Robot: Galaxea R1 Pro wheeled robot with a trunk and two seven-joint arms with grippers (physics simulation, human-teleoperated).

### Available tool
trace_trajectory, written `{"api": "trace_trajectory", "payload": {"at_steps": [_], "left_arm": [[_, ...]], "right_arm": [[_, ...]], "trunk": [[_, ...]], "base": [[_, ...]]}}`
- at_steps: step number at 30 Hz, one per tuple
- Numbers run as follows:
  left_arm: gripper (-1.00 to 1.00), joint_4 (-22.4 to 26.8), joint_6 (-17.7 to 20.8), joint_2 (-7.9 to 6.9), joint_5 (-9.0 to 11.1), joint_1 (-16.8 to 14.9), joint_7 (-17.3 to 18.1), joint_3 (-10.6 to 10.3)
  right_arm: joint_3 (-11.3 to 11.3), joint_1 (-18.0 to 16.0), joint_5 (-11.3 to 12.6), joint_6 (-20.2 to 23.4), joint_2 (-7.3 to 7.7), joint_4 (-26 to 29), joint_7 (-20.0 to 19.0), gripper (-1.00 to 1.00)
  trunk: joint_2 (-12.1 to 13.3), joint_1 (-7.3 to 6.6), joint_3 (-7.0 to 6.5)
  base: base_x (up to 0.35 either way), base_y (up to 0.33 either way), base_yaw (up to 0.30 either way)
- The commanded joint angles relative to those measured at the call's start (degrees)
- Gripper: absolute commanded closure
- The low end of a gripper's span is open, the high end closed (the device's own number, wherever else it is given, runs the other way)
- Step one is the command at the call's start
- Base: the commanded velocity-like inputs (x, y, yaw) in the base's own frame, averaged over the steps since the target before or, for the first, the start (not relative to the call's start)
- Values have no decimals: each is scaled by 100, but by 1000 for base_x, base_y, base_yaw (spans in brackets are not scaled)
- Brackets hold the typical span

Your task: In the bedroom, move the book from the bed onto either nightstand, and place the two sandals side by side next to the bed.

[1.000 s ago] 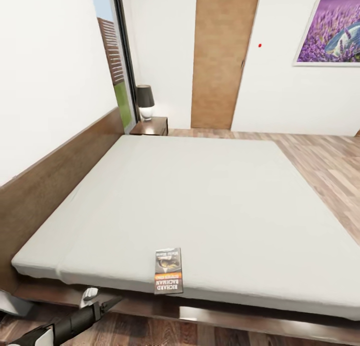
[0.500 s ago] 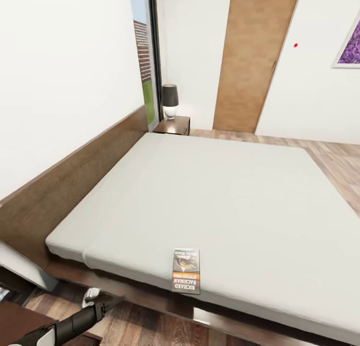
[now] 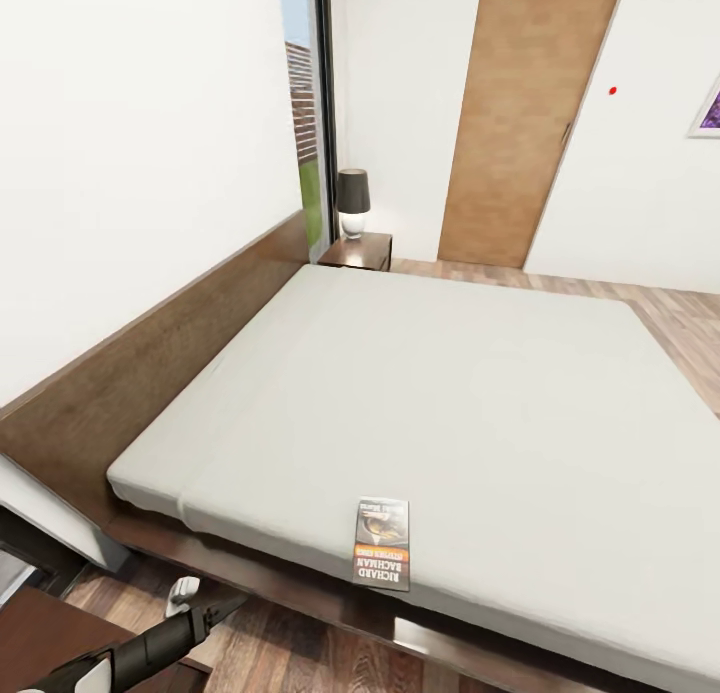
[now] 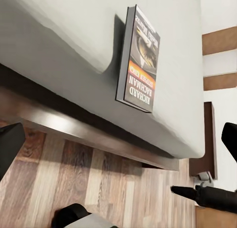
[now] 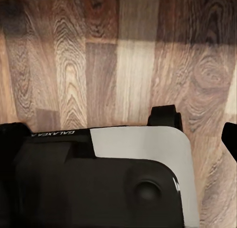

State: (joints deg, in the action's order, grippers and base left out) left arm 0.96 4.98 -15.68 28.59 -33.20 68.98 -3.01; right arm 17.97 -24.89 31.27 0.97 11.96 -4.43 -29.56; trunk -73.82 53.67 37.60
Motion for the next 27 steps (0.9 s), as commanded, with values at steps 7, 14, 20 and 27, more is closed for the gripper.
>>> {"api": "trace_trajectory", "payload": {"at_steps": [7, 14, 20, 27], "left_arm": [[-100, 1, 56, -5, 42, -2, 11, -33], [-100, 1, 56, -5, 42, -2, 10, -33], [-100, 1, 56, -5, 42, -2, 10, -33], [-100, 4, 56, -12, 42, -2, 10, -25]], "right_arm": [[40, -7, 63, -36, -684, -13, -580, -100], [48, -9, 65, -33, -1109, 8, -572, -100], [14, -13, 116, -27, -1533, 340, -578, -100], [-16, -15, 463, 51, -1571, 1285, -617, -100]], "trunk": [[-3, 0, 5], [-3, 0, 5], [-3, 0, 5], [-3, 0, 5]], "base": [[0, 0, 0], [0, 0, 0], [0, 0, 0], [0, 0, 0]]}}
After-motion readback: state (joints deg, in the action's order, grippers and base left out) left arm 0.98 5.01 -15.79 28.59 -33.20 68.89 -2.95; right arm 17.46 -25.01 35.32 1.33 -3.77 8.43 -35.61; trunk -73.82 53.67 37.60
